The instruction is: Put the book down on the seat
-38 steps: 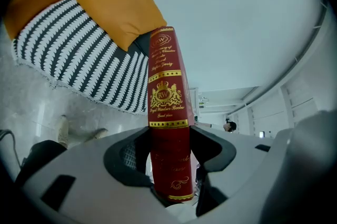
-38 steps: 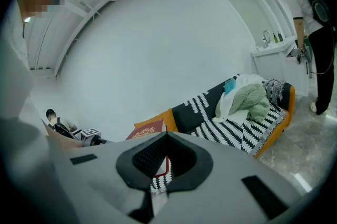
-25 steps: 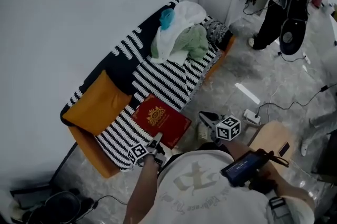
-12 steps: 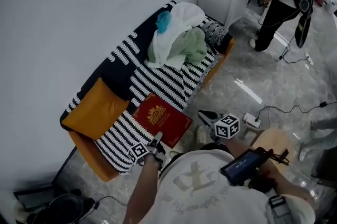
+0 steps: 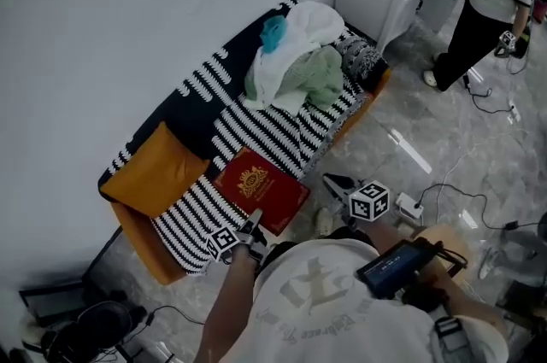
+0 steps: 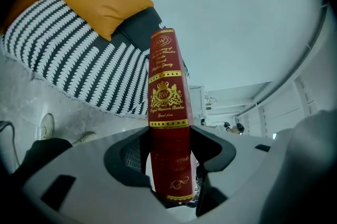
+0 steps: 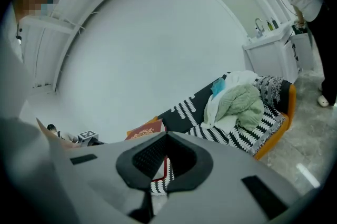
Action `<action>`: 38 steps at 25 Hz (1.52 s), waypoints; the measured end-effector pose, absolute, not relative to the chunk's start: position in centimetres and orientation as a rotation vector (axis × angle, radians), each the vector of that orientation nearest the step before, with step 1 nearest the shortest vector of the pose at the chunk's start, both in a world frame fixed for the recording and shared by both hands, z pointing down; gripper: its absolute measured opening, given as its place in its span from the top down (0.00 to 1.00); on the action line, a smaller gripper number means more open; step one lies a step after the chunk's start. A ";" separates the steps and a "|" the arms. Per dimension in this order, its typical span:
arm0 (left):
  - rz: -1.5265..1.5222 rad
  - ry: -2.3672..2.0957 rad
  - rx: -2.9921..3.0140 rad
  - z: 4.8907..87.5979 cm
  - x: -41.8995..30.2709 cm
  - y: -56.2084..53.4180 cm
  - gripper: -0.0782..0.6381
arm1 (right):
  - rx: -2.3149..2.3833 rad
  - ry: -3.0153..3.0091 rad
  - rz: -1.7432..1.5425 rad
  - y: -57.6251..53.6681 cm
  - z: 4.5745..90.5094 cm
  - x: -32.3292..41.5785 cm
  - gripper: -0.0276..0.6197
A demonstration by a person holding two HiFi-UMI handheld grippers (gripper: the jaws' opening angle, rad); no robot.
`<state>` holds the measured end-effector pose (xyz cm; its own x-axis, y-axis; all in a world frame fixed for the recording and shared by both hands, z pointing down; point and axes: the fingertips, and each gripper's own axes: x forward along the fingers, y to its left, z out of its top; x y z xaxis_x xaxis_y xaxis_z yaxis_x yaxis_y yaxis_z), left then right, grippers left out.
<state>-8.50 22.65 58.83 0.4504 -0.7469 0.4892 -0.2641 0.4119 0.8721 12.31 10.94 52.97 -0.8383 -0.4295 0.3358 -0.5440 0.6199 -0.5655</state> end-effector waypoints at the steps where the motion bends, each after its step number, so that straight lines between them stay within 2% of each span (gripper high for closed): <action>1: -0.401 -1.117 1.140 58.8 -8.3 22.0 0.55 | 0.796 -2.673 1.023 10.2 53.0 12.5 0.94; 18: -0.424 -1.154 1.121 57.9 -6.4 18.0 0.55 | 0.754 -2.669 1.044 6.2 53.4 13.9 0.94; 38: -0.384 -1.113 1.084 61.8 -12.1 8.5 0.55 | 0.895 -2.570 1.041 -1.6 54.1 11.9 0.94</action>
<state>-12.07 8.48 61.83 0.4426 -0.7250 0.5277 -0.2453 0.4682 0.8489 11.92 -1.55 54.13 -0.7876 -0.4543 0.4162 -0.6159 0.5613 -0.5528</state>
